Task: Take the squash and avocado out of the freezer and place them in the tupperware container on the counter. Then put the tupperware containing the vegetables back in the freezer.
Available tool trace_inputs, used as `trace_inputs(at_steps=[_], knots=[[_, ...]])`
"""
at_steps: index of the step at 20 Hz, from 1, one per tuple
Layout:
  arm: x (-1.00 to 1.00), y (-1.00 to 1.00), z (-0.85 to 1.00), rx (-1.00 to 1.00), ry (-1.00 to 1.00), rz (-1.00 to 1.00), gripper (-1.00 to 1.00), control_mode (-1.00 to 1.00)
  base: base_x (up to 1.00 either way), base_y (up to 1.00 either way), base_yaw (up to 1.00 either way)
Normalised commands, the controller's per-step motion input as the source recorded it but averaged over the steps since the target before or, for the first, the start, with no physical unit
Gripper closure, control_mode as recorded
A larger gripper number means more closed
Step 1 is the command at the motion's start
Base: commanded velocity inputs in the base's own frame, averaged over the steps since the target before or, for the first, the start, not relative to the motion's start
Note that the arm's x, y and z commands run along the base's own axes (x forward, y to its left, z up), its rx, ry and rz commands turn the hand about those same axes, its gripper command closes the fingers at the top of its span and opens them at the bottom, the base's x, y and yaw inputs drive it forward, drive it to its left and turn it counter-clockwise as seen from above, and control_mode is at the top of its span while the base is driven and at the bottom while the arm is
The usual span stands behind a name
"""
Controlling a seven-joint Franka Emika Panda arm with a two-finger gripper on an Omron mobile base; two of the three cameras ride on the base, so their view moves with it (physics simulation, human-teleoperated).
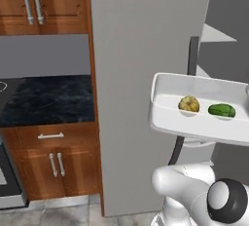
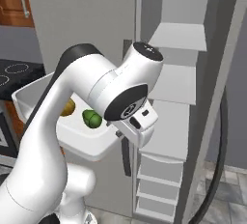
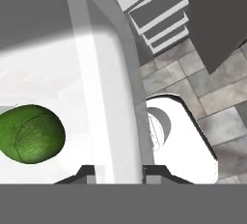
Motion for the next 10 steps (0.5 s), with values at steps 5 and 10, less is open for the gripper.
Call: trace_inputs(at_steps=[5,10], knots=[[0.00,0.00,0.00,0.00,0.00,0.00,1.00,1.00,0.04,-0.69,0.00],[0.00,0.00,0.00,0.00,0.00,0.00,1.00,1.00,0.26,-0.11,-0.02]])
